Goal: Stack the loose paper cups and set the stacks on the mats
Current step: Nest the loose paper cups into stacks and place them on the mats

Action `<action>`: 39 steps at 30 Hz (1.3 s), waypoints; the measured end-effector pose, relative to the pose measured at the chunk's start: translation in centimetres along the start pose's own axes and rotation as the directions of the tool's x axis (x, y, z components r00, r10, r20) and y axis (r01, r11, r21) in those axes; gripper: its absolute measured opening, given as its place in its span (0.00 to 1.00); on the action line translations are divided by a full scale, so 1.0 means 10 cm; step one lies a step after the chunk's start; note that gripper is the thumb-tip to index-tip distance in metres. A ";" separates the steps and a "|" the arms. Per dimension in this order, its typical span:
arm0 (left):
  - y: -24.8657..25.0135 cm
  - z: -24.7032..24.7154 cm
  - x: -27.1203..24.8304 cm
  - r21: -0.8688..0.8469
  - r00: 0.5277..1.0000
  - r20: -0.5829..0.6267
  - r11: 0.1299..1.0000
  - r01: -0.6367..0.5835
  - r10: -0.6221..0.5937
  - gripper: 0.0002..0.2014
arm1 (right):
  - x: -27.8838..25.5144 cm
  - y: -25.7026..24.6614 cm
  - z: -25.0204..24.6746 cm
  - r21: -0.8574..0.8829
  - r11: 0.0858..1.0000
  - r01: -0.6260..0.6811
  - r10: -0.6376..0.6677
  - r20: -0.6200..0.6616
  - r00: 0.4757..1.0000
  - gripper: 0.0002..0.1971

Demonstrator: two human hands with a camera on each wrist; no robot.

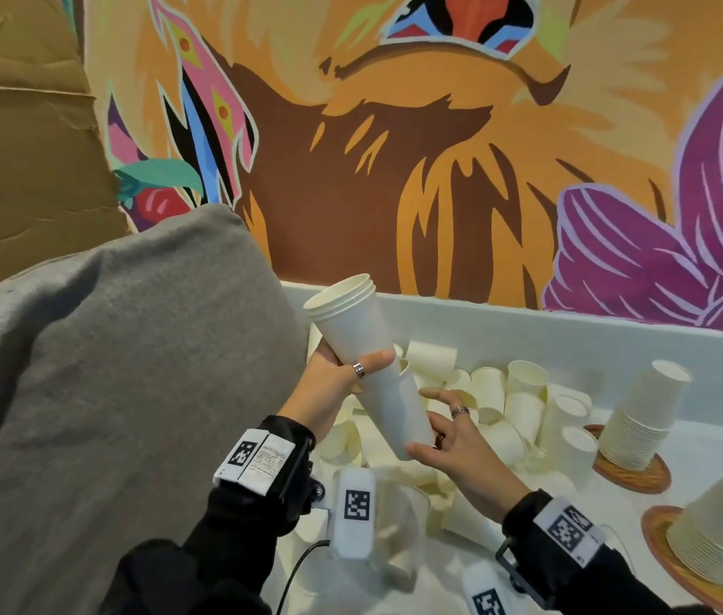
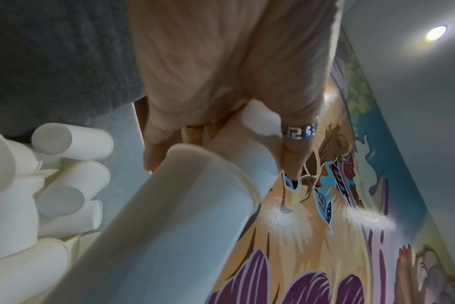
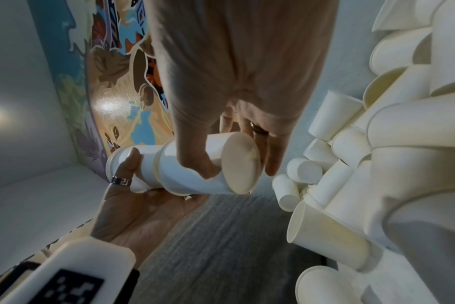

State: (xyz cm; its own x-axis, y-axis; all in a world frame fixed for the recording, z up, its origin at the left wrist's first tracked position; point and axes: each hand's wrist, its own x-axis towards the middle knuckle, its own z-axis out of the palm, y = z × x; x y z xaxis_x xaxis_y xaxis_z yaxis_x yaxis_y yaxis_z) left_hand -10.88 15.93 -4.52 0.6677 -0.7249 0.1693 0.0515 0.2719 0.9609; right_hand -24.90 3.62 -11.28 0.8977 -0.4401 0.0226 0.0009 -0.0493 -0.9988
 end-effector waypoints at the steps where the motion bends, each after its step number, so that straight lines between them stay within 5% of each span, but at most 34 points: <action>1: 0.01 -0.02 0.00 0.018 1.000 -0.011 1.000 -0.004 0.004 0.33 | 0.01 0.01 0.00 0.007 1.000 -0.002 0.002 0.014 1.000 0.38; 10: -0.06 -0.11 -0.12 0.141 0.995 0.036 0.987 0.082 -0.088 0.38 | 0.16 -0.05 0.14 0.048 0.998 0.041 -0.048 0.134 0.990 0.32; 14: -0.09 -0.19 -0.15 0.239 0.994 -0.061 0.966 0.100 -0.088 0.40 | 0.23 -0.01 0.23 0.076 0.997 -0.002 -0.009 0.150 0.989 0.28; 18: -0.03 -0.33 -0.16 0.212 0.982 -0.187 0.974 0.079 -0.039 0.38 | 0.27 0.18 0.32 -0.186 0.982 -0.029 0.072 0.230 0.971 0.22; 24: 0.05 -0.46 -0.15 0.239 0.963 -0.266 0.971 0.023 0.043 0.44 | 0.29 0.55 0.75 -0.620 0.758 0.203 0.165 0.483 0.860 0.37; 29: 0.06 -0.49 -0.15 0.251 0.951 -0.302 0.968 0.009 0.070 0.43 | 0.32 0.56 0.88 -0.762 0.578 0.294 0.225 0.495 0.839 0.36; 33: 0.05 -0.49 -0.13 0.237 0.939 -0.334 0.971 0.001 0.081 0.47 | 0.35 0.48 0.70 -0.720 0.651 0.241 0.208 0.475 0.855 0.30; 39: 0.00 -0.45 -0.08 0.202 0.932 -0.351 0.979 -0.018 0.089 0.39 | 0.40 0.17 0.16 -0.575 0.805 0.147 0.075 0.344 0.936 0.26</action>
State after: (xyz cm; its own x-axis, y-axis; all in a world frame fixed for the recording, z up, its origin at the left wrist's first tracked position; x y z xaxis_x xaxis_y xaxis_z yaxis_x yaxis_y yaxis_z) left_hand -8.04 19.40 -5.61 0.8879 -0.4288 0.1667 -0.1112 0.1515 0.9822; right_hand -20.62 3.22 -12.93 0.9919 -0.1070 -0.0689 -0.1207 -0.6194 -0.7757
